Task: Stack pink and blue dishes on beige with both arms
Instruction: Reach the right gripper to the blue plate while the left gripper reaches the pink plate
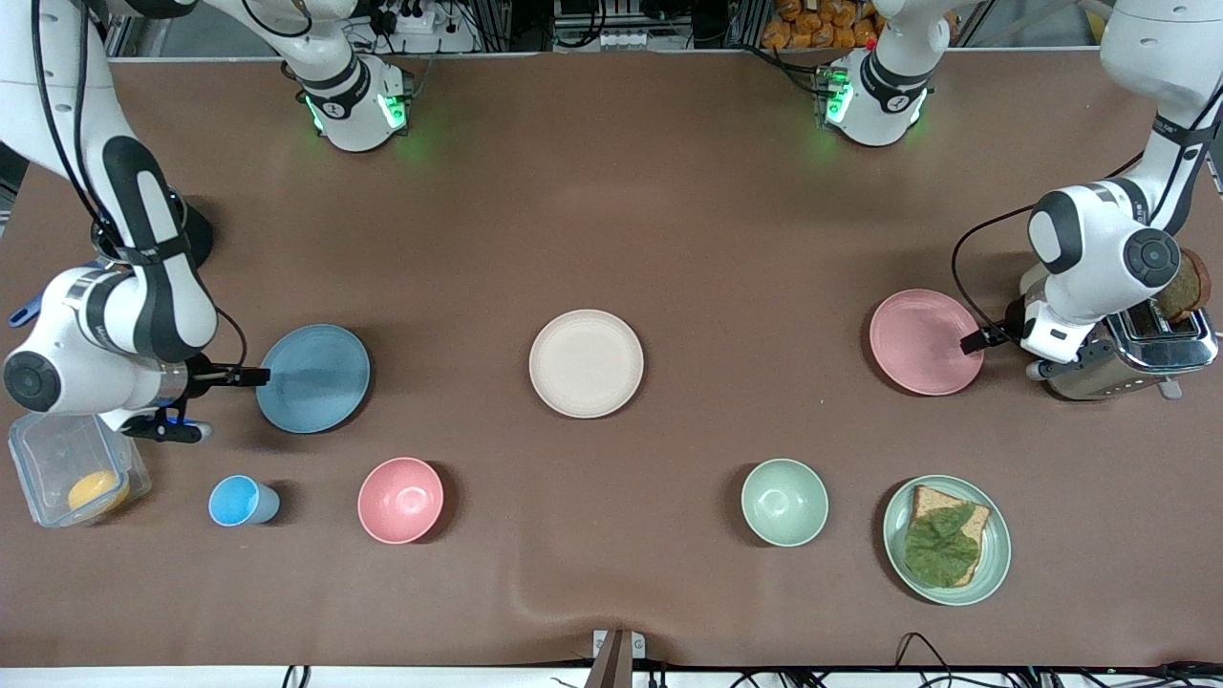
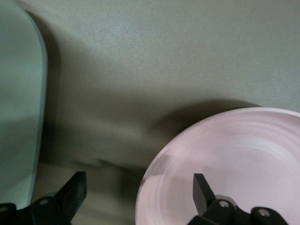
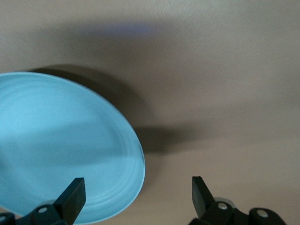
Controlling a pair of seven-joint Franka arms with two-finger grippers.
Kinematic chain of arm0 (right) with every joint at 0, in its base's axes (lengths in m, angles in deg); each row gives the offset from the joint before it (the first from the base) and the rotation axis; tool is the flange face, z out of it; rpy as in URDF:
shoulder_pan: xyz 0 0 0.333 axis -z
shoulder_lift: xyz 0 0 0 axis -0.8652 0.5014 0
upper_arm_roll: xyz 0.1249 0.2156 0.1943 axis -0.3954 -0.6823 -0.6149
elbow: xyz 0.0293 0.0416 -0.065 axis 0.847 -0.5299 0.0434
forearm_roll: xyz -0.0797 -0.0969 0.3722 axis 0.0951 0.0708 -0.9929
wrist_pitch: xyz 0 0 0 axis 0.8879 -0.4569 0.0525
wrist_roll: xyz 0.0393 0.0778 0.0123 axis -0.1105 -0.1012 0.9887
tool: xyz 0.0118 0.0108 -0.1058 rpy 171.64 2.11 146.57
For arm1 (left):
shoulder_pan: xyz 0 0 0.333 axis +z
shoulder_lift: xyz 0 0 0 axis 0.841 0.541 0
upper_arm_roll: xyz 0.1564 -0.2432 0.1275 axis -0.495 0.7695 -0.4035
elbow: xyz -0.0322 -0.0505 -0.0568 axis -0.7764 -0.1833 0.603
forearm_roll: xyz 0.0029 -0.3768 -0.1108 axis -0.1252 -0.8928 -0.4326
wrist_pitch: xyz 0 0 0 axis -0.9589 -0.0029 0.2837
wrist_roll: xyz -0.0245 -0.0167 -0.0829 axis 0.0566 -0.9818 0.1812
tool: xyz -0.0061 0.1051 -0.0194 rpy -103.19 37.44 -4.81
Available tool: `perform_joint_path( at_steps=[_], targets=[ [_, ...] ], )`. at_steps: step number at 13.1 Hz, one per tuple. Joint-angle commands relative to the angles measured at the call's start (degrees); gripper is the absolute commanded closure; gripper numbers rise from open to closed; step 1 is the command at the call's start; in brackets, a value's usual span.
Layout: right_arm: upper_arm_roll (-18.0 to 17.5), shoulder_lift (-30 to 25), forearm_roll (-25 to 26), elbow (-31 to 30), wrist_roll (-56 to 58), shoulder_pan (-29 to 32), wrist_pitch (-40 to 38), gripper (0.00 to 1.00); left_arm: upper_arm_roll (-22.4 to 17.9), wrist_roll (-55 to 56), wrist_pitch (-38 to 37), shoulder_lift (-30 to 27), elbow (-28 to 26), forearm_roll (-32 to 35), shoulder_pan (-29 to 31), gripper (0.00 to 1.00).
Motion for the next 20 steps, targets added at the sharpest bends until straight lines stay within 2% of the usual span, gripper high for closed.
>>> perform_joint_path(
  at_steps=[1,5,7,8,9,10,11,12,14,17,20],
  targets=[
    [-0.82,1.96,-0.65,0.04,-0.01,0.81,0.34,0.00,0.64,-0.74,1.29,0.21,-0.84,0.54,0.83,0.10],
    [-0.90,3.36,-2.32,-0.57,-0.01,0.81,0.34,0.00,0.64,-0.74,1.38,0.83,-0.66,0.54,0.83,0.30],
    [-0.90,3.54,-4.42,-1.19,-0.01,0.81,0.78,0.00,0.64,-0.74,1.38,1.01,-0.58,0.54,0.74,0.44],
    [-0.82,3.89,-4.69,-1.19,-0.01,0.90,0.78,0.00,0.73,-0.74,1.38,1.01,-0.49,0.54,0.74,0.59],
    [-0.82,3.98,-4.70,-1.19,-0.01,0.99,0.87,0.00,0.73,-0.74,1.38,1.01,-0.49,0.54,0.74,0.79],
    [-0.82,3.98,-4.70,-1.19,0.07,1.08,0.87,0.34,0.73,-0.74,1.38,1.01,-0.49,0.54,0.74,1.00],
    [-0.90,3.98,-4.78,-1.19,0.16,1.08,0.87,0.90,0.73,-0.74,1.38,1.01,-0.40,0.45,0.82,1.00],
    [-0.90,3.98,-4.96,-1.19,-0.01,0.99,0.78,1.00,0.73,-0.74,1.38,1.01,-0.31,0.36,0.83,1.00],
    [-0.82,3.98,-8.02,-1.11,0.07,1.08,0.69,1.00,0.73,-0.66,1.38,1.01,-0.31,0.45,0.74,1.00],
    [-0.82,3.98,-8.12,-1.11,0.16,0.99,0.52,1.00,2.22,-0.74,1.30,-0.39,-0.31,0.36,0.83,1.00],
    [-0.82,3.37,-8.04,-1.02,0.25,0.73,0.51,1.00,5.38,-0.83,0.77,-4.60,-0.05,0.01,0.74,1.00]
  ],
)
